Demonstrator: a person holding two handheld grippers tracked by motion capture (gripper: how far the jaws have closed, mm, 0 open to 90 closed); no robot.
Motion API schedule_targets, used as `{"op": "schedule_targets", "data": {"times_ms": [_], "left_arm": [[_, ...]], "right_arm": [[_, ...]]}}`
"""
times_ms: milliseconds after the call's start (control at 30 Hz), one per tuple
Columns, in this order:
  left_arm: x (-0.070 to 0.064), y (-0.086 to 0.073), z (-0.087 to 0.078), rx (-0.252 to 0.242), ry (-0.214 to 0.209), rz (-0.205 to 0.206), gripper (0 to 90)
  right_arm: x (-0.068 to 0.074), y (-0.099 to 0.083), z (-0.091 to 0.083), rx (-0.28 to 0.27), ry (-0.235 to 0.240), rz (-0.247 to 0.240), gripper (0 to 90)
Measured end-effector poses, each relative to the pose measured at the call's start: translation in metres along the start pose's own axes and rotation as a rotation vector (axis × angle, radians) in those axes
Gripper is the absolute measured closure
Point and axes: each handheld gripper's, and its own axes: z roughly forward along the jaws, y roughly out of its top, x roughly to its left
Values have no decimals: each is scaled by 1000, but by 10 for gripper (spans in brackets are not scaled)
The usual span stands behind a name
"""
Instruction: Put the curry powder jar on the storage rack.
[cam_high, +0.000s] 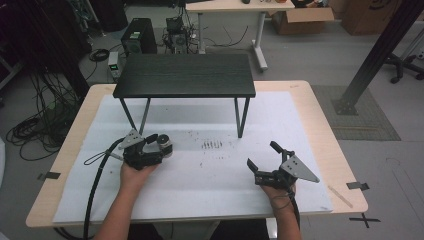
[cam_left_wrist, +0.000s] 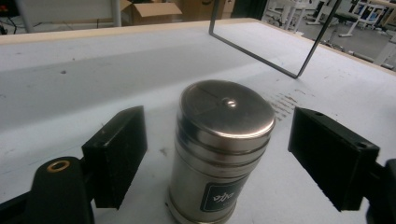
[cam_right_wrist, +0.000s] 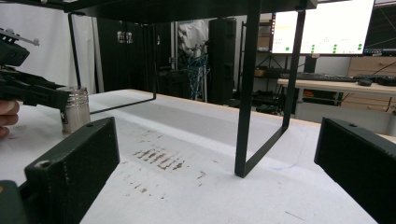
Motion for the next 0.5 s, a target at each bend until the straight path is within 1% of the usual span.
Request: {"op": "schedule_targets", "data": {"times_ms": [133, 200, 233, 267, 400, 500], "left_arm": [[-2, 0, 0, 12, 0, 20, 268], [-2, 0, 0, 13, -2, 20, 293], [-2, 0, 0, 17, 0, 24, 293], [-3, 0, 0, 18, -2, 27, 317], [-3, 1, -1, 21, 2, 44, 364], [-3, 2, -2, 20, 3, 48, 397]], "right_arm": [[0, 0, 0, -1, 0, 0, 0], [0, 0, 0, 0, 0, 0, 0], [0, 0, 0, 0, 0, 0, 0], [0, 0, 0, -1, 1, 1, 0], [0, 0, 0, -1, 1, 1, 0], [0, 0, 0, -1, 1, 1, 0]]}}
